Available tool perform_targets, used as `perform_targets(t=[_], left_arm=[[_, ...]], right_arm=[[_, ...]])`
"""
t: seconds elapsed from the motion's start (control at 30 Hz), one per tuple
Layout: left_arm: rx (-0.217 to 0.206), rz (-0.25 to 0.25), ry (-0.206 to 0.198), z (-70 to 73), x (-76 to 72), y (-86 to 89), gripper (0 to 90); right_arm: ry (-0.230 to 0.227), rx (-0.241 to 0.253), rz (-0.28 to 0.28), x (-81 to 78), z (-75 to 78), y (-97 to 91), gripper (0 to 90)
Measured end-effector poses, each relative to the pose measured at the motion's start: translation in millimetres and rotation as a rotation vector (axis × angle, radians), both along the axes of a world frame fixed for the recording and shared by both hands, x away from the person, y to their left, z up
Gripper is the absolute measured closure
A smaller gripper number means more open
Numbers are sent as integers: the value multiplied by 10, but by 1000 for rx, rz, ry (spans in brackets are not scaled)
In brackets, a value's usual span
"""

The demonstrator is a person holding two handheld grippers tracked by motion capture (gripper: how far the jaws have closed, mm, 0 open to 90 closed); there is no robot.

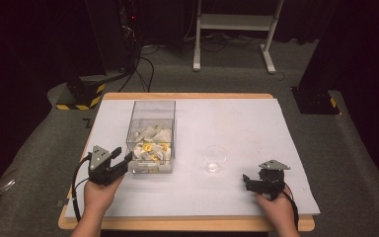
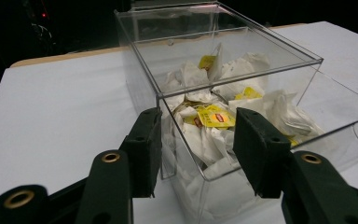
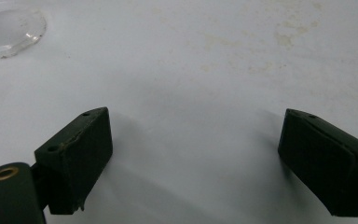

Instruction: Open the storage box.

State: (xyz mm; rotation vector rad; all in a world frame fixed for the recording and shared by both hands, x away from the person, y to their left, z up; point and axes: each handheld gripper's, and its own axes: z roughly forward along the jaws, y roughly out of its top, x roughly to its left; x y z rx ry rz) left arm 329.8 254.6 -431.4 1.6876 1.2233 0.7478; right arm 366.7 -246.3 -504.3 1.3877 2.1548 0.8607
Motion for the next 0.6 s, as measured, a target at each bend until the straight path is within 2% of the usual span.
perform_targets(t=[0.23, 0.6], left_arm=[[-1, 12, 12, -66, 117, 0, 603], [1, 26, 7, -169, 145, 2, 680]], right_arm=[[0, 0, 0, 0, 0, 0, 98], [0, 0, 0, 0, 0, 0, 98]])
